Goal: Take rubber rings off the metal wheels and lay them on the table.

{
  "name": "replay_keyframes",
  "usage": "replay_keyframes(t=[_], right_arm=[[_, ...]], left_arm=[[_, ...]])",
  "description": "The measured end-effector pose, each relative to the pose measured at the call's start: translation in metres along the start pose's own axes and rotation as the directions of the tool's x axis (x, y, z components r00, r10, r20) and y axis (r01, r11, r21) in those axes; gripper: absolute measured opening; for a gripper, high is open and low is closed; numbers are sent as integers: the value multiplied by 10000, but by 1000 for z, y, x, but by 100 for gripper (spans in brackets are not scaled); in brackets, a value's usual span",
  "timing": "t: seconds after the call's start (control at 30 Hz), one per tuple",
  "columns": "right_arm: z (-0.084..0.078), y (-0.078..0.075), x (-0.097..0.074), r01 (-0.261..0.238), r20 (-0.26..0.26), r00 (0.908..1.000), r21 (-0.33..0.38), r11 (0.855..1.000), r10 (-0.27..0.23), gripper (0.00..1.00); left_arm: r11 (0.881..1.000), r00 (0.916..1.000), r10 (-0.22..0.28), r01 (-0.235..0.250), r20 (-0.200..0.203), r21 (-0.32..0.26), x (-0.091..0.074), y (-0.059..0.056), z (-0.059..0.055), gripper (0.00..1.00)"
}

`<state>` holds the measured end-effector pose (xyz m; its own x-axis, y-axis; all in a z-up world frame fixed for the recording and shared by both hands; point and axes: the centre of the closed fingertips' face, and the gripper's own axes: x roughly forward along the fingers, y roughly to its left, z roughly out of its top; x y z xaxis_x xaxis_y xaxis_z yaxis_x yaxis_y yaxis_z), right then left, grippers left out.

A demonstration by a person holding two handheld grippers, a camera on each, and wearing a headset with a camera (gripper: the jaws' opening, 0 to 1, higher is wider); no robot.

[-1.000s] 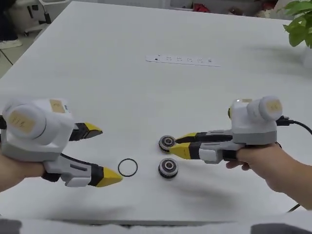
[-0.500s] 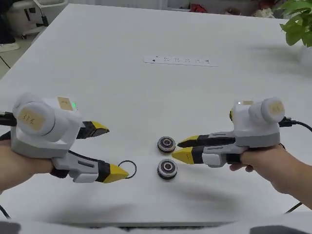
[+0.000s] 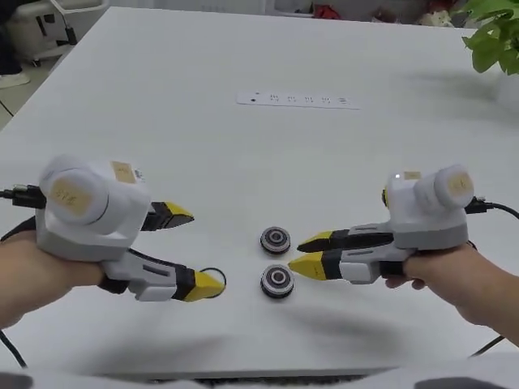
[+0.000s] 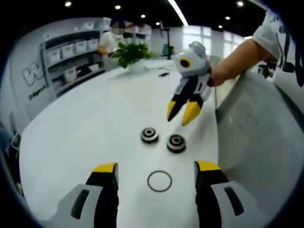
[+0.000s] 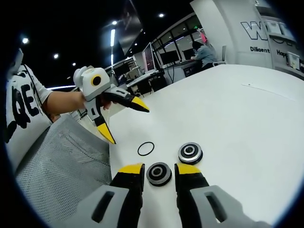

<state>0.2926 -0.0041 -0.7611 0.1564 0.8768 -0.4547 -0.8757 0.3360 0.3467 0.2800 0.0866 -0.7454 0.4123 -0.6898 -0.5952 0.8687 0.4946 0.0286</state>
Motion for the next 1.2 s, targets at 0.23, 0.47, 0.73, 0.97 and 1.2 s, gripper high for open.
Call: replay_keyframes(t=[0.23,0.47,0.73,0.97,1.2], right_arm=[[-7,3,-1,-53,-203,9998,-70,10000,52,21],[-14,-1,-2,-77,-415,9991,-188,9998,69,22],[-24,-3,-1,-129,-734,9973,-442,9989,96,21],[-30,-2,1,-215,-1032,9946,-746,9970,137,21],[-34,1,4,-310,-1241,9921,-1004,9945,184,21]], left_arm=[[9999,10000,-98,98,18,65,6,-2,3,65],[9996,9998,-212,213,-47,158,12,-3,5,63],[9988,9991,-417,420,-122,270,20,-8,7,61],[9978,9982,-566,572,-196,326,25,-10,6,59],[9967,9972,-700,710,-255,394,30,-13,7,56]])
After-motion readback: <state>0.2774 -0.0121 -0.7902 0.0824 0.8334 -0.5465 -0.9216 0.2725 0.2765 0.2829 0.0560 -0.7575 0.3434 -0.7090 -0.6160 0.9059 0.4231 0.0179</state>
